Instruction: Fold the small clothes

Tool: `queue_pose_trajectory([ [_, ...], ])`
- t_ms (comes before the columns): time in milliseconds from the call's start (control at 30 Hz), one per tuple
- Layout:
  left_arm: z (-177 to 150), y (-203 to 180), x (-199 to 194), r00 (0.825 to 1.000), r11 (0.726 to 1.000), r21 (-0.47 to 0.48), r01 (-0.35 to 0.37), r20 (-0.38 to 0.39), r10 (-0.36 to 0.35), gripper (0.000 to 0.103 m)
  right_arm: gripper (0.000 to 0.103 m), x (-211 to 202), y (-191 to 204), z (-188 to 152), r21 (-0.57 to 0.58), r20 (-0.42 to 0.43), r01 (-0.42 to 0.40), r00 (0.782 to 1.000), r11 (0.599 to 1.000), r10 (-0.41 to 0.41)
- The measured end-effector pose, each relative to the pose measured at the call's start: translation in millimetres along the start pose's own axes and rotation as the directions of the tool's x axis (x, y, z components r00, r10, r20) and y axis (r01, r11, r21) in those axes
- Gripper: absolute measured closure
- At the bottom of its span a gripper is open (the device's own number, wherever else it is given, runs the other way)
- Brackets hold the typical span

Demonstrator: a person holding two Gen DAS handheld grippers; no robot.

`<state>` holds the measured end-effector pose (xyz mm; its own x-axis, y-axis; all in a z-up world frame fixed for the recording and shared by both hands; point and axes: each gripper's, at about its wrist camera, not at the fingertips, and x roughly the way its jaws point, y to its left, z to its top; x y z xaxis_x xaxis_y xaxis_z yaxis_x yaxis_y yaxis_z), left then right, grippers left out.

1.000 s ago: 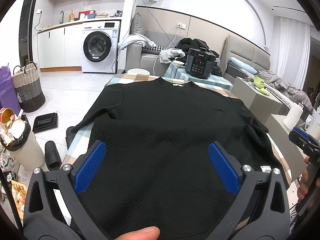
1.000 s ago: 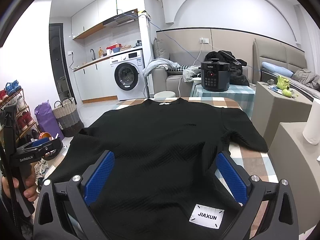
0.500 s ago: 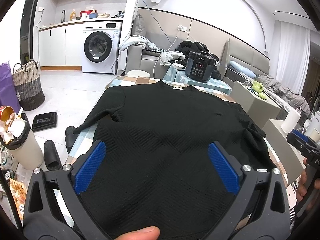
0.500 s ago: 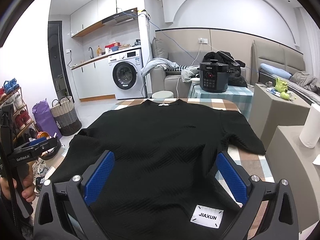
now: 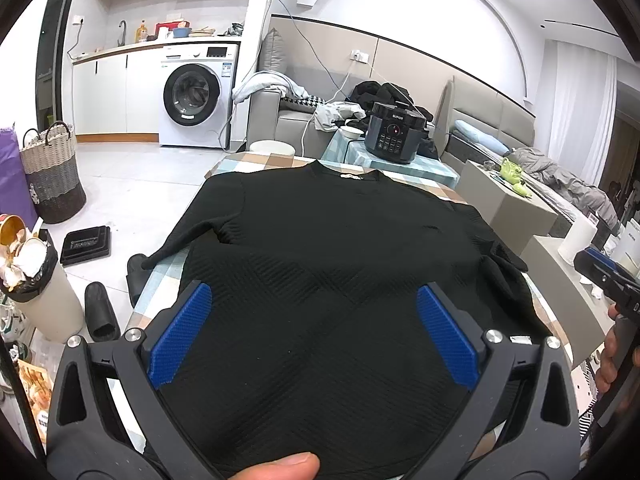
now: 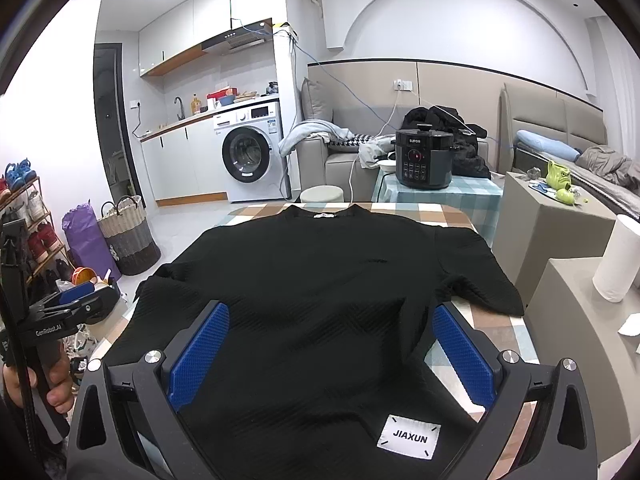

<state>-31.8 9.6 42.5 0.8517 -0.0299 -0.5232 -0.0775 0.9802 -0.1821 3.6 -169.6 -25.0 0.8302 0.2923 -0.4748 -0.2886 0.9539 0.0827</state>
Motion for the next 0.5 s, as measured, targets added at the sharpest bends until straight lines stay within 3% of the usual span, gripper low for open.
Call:
queue_pose_trajectory([
  [500,-6,19,25,0.997,0.999,-0.049,-0.010,-0.072,0.006,0.001,0.000,22,0,5,0.013,-0.040,0.015,0.999,1.000,-0.014],
])
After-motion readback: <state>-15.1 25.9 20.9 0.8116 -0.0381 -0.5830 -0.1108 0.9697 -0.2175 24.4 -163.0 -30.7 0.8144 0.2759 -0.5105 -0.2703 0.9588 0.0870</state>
